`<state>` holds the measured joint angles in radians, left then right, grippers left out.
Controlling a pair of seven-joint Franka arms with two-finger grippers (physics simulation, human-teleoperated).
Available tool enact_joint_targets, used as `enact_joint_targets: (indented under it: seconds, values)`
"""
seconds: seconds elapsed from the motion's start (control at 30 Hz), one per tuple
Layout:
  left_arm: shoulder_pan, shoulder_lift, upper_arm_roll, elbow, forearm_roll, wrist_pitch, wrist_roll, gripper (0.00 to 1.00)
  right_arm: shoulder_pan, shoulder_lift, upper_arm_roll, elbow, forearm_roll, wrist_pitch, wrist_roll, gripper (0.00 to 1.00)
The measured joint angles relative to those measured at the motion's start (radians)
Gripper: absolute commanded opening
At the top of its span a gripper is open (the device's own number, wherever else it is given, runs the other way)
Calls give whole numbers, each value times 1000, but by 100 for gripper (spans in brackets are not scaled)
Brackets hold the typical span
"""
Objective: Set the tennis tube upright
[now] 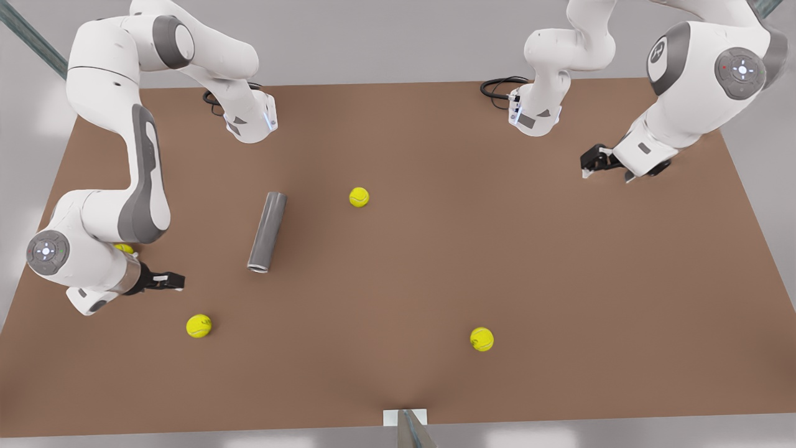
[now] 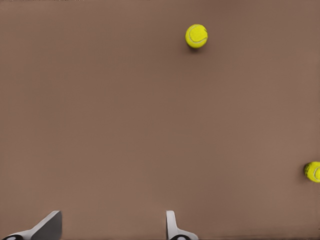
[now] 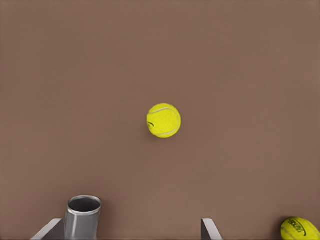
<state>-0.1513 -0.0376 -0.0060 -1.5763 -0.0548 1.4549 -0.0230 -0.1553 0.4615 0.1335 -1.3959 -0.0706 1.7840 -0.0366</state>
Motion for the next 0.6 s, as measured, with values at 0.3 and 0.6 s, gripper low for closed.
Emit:
enact_joint_targets:
  seconds: [0.3,0.6]
  values:
    - [76,273,8,120,-243,79,-2,100,9,-25,80,-23,3,-103,18,100]
    - [64,477,1,124,-457,268,12,100,23,-239,171,-597,104,287,209,100]
